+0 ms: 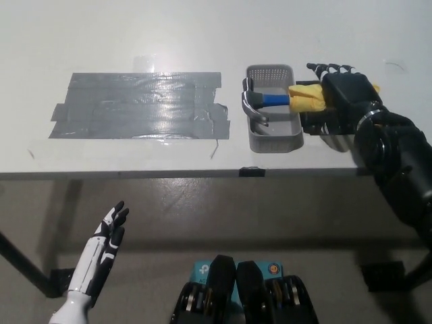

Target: The robot picks the hammer with right hand and hits the black area on the desk and places it back.

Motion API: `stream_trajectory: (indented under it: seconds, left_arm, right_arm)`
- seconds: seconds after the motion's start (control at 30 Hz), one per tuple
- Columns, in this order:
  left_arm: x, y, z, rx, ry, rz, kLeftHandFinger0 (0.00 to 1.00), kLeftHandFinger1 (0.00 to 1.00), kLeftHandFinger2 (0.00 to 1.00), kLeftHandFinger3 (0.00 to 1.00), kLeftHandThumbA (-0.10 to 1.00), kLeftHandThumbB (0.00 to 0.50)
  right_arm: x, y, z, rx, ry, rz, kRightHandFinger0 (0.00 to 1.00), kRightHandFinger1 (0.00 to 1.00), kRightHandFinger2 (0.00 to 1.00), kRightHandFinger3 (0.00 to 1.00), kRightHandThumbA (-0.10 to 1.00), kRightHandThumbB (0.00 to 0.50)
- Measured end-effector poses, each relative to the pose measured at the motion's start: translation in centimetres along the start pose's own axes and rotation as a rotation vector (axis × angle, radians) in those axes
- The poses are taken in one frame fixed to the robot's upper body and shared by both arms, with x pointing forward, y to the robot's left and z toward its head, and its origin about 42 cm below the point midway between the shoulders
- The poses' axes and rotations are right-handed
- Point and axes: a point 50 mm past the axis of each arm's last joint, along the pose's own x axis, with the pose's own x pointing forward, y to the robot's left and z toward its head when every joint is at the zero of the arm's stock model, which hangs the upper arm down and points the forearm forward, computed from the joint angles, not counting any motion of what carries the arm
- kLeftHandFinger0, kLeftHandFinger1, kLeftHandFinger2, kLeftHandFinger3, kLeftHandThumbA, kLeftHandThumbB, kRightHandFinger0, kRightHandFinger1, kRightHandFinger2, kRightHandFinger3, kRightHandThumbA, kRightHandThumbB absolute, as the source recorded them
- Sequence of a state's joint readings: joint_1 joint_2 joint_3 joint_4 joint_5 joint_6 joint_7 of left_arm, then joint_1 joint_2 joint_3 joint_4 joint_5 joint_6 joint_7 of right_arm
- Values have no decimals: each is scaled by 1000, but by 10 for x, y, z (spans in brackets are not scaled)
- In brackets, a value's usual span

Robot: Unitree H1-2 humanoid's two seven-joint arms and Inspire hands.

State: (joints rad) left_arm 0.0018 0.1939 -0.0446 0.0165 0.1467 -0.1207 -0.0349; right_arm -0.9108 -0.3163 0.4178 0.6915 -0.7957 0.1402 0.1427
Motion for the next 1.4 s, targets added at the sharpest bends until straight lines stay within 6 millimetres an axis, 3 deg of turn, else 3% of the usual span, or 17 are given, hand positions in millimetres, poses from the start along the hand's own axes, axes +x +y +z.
stream_trajectory:
  seconds: [0.1, 0.13, 0.17, 0.2, 0.23, 0.27, 0.3, 0.37, 0.4, 0.63, 0.8, 0.93, 1.1, 1.17, 1.2, 1.23, 1.4]
  left_arm:
    - [0, 0, 1, 0, -3, 0, 1000, 1000, 1000, 1000, 1000, 133]
    - [0, 0, 1, 0, -3, 0, 1000, 1000, 1000, 1000, 1000, 134]
    - [0, 0, 1, 0, -3, 0, 1000, 1000, 1000, 1000, 1000, 128]
    - [0, 0, 1, 0, -3, 0, 1000, 1000, 1000, 1000, 1000, 132]
    - [0, 0, 1, 0, -2, 0, 1000, 1000, 1000, 1000, 1000, 131]
    - [0, 0, 1, 0, -1, 0, 1000, 1000, 1000, 1000, 1000, 129]
    - [0, 0, 0, 0, 0, 1, 1000, 1000, 1000, 1000, 1000, 121]
    - [0, 0, 0, -1, 2, 0, 1000, 1000, 1000, 1000, 1000, 112]
    - [0, 0, 0, -1, 2, 0, 1000, 1000, 1000, 1000, 1000, 108]
    - [0, 0, 0, -1, 3, 1, 1000, 1000, 1000, 1000, 1000, 107]
    - [0, 1, 0, -2, 2, 2, 1000, 1000, 1000, 1000, 1000, 89]
    - [1, 2, 1, 0, 0, 2, 1000, 1000, 1000, 1000, 1000, 84]
    - [2, 2, 1, 0, 0, 1, 1000, 1000, 1000, 1000, 1000, 62]
    - [2, 2, 1, 0, 1, 1, 1000, 1000, 1000, 1000, 1000, 62]
    - [2, 2, 1, 0, 1, 1, 1000, 1000, 1000, 1000, 1000, 63]
    - [2, 2, 0, -1, 2, 1, 1000, 1000, 1000, 1000, 1000, 65]
    - [2, 2, 0, -1, 3, 1, 1000, 1000, 1000, 1000, 1000, 34]
  right_arm:
    - [3, 5, -2, 6, 15, 9, 1000, 1000, 1000, 1000, 933, 440]
    - [4, 7, -3, 11, 22, 7, 860, 871, 900, 1000, 728, 328]
    - [6, 8, -4, 15, 28, 3, 255, 416, 590, 656, 289, 282]
    - [8, 10, -4, 17, 37, -3, 51, 159, 337, 438, -22, 253]
    - [9, 14, -6, 17, 43, -5, 2, 30, 230, 300, -97, 225]
    - [10, 18, -8, 16, 47, -13, 0, 128, 476, 452, -100, 216]
    - [10, 20, -9, 16, 47, -18, 0, 309, 740, 704, -100, 204]
    - [10, 27, -13, 14, 49, -34, 0, 462, 832, 942, -100, 172]
    - [10, 29, -15, 13, 49, -38, 0, 484, 846, 962, -100, 158]
    - [8, 38, -24, 14, 14, -117, 56, 597, 956, 1000, -100, 117]
    - [7, 38, -28, 76, -33, -182, 60, 591, 916, 985, -100, 87]
    - [5, 32, -35, 211, -29, -215, 0, 403, 781, 746, -100, 91]
    - [1, 27, -46, 377, 5, -220, 11, 412, 752, 655, -100, 106]
    - [-1, 27, -51, 441, 22, -216, 1, 398, 718, 704, -100, 94]
    - [-2, 27, -54, 468, 30, -212, 14, 471, 828, 840, -100, 77]
    - [-2, 27, -56, 504, 41, -204, 27, 496, 835, 869, -100, 85]
    - [-4, 25, -62, 667, 74, -183, 34, 501, 843, 863, -100, 108]
